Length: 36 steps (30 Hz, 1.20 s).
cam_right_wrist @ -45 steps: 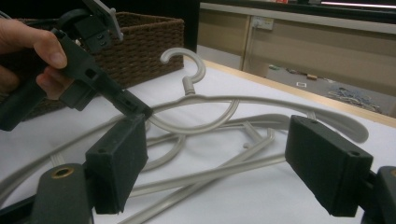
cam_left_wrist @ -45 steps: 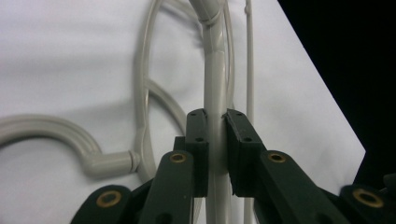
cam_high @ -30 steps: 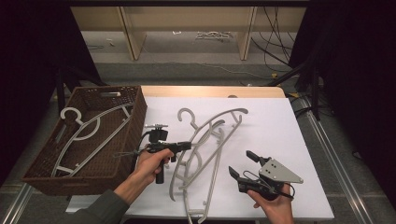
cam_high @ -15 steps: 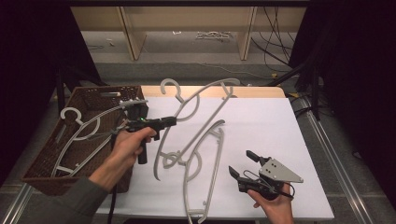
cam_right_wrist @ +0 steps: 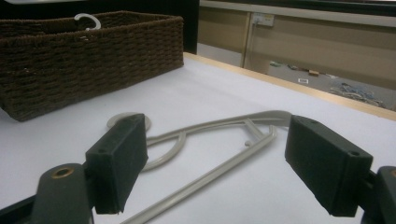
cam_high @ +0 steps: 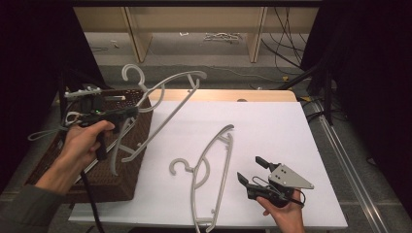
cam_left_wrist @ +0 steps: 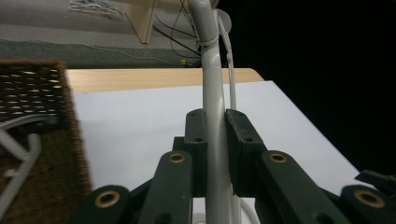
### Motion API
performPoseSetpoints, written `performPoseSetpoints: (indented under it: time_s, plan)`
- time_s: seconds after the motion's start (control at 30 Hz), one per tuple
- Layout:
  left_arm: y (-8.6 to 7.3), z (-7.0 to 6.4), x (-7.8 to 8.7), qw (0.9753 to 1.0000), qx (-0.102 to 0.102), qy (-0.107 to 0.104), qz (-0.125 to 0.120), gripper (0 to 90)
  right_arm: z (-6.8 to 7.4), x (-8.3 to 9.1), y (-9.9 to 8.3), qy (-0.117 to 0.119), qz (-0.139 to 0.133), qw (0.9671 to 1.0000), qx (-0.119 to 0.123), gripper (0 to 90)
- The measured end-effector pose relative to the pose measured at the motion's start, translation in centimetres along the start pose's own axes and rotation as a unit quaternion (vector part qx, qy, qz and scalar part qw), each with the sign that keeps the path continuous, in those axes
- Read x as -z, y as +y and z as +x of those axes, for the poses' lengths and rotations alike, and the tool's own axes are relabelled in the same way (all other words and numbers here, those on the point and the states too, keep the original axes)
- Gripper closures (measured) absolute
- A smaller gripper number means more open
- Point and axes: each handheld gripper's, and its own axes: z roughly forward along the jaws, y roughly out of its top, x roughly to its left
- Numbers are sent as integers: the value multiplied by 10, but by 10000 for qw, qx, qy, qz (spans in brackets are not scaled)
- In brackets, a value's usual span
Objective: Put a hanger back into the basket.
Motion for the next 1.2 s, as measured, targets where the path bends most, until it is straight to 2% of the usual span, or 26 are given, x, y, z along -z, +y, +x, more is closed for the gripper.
performPoseSetpoints:
  time_s: [0.1,0.17,0.3,0.43,0.47,0.53,0.7,0.8,0.97,1.1,1.13,1.2]
  plan:
    - [2,12,11,9999,8,127,-44,796,-1,-1,0,-8,-24,10000,58,220]
    - [5,21,23,9997,-4,251,-64,797,0,-1,-1,26,-29,10000,-27,221]
    - [6,35,45,9989,-5,443,-129,796,0,-1,-1,10,14,10000,-7,222]
    - [5,49,69,9977,-18,669,-144,797,-1,-2,-1,-27,-18,10000,72,222]
    - [4,54,77,9971,-23,743,-138,796,1,-3,-2,58,-24,10000,-51,222]
    - [3,62,87,9962,-15,856,-155,796,1,-4,-2,59,-52,10000,-21,222]
    - [-3,78,106,9945,-56,1037,-96,796,1,-5,-1,-3,42,10000,6,222]
    - [-7,85,111,9943,-41,1065,-71,796,2,-6,-1,16,48,10000,18,223]
    - [-14,96,109,9934,-108,1135,120,796,2,-8,-1,80,-4,10000,-15,223]
    - [-18,104,102,9917,-208,1233,310,796,1,-7,-1,50,72,10000,12,223]
    - [-19,106,100,9909,-225,1278,351,796,0,-8,0,19,9,9999,112,223]
    - [-21,110,94,9896,-256,1330,474,796,0,-8,0,22,-2,9999,119,223]
